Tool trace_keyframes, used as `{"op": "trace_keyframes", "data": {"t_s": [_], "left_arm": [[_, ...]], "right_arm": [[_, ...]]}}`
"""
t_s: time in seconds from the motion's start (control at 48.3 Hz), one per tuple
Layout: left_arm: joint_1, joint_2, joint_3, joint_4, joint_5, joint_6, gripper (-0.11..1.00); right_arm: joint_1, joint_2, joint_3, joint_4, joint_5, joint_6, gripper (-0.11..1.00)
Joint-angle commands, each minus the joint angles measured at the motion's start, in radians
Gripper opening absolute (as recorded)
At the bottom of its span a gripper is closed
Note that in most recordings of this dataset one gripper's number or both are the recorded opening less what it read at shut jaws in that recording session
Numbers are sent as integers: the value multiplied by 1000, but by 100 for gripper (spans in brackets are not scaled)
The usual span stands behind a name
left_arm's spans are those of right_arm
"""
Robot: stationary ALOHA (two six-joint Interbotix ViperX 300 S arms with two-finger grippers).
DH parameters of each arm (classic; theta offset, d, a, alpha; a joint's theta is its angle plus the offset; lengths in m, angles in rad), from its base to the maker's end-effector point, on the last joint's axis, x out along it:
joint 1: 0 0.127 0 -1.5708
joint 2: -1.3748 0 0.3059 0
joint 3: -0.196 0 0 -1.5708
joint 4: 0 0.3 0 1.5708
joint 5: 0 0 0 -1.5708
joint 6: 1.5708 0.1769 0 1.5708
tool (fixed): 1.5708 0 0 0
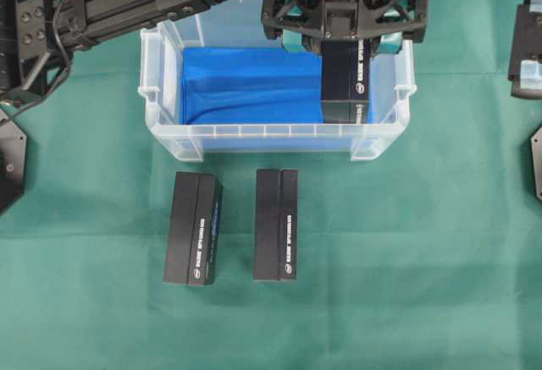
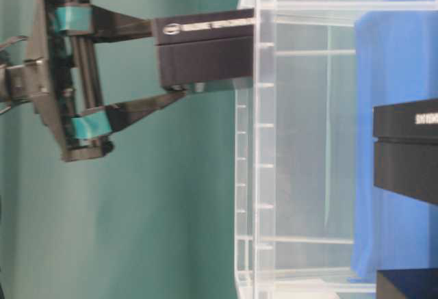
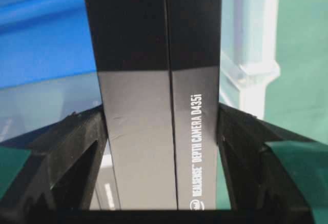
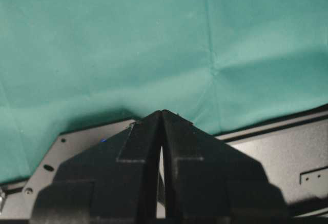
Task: Take the box out of the case with the left arm.
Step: 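Lift the right box up out of the case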
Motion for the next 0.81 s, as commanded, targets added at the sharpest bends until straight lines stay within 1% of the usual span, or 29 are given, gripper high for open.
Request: {"op": "trace_keyframes", "data": {"t_s": [0.0, 0.228, 0.393, 0.497, 0.787], "left_arm": [[-3, -14, -100, -3, 46, 2, 61], [-3, 31, -261, -2, 146, 3, 61], [-3, 57, -331, -2, 190, 3, 61], [-3, 61, -347, -2, 198, 3, 61], [-3, 61, -347, 2, 198, 3, 61]], "right_arm": [[-2, 0, -11, 0, -3, 2, 2], [-2, 0, -11, 0, -2, 3, 2], [-2, 0, -11, 0, -2, 3, 2], [-2, 0, -9, 0, -2, 3, 2], [-2, -2, -9, 0, -2, 3, 2]]}}
